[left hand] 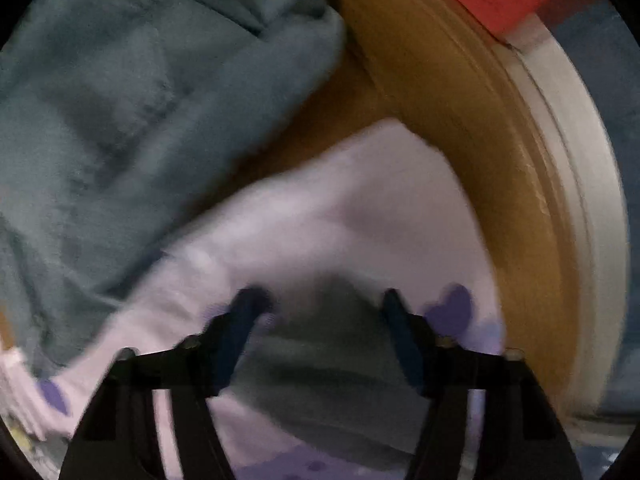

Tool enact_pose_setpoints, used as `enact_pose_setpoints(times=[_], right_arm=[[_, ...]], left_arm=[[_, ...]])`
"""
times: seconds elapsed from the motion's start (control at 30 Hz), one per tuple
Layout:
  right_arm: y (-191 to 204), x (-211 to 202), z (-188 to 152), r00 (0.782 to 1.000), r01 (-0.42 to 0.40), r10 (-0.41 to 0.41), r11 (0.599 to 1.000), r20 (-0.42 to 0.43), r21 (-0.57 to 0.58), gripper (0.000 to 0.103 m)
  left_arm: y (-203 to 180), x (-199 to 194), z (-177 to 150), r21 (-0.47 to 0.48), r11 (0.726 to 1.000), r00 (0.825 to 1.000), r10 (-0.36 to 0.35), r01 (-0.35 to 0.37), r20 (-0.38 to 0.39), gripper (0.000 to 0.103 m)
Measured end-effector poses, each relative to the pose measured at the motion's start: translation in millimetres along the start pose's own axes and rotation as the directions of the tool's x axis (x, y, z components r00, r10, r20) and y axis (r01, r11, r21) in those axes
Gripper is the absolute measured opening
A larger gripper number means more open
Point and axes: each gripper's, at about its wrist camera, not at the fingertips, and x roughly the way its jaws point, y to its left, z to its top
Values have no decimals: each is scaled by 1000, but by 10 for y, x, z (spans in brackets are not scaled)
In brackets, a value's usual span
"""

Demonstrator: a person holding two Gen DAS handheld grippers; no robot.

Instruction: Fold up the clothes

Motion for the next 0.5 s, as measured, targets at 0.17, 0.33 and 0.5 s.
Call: enact_pose_setpoints(times=[0.17,0.33,0.5], right_arm=[[19,103,169,1000,-11,12,1000,-11,27,8],[72,198,356,1000,-11,11,998,-10,58,8],[115,135,507,996,-57,54,997,69,54,8]], left_arm=[[65,-195,-31,-23,998,996,-57,58,70,8],[185,-647,-65,-10,980,954,-193,200,230,7],[83,-622,122,-40,976,946,-199,216,256,7]])
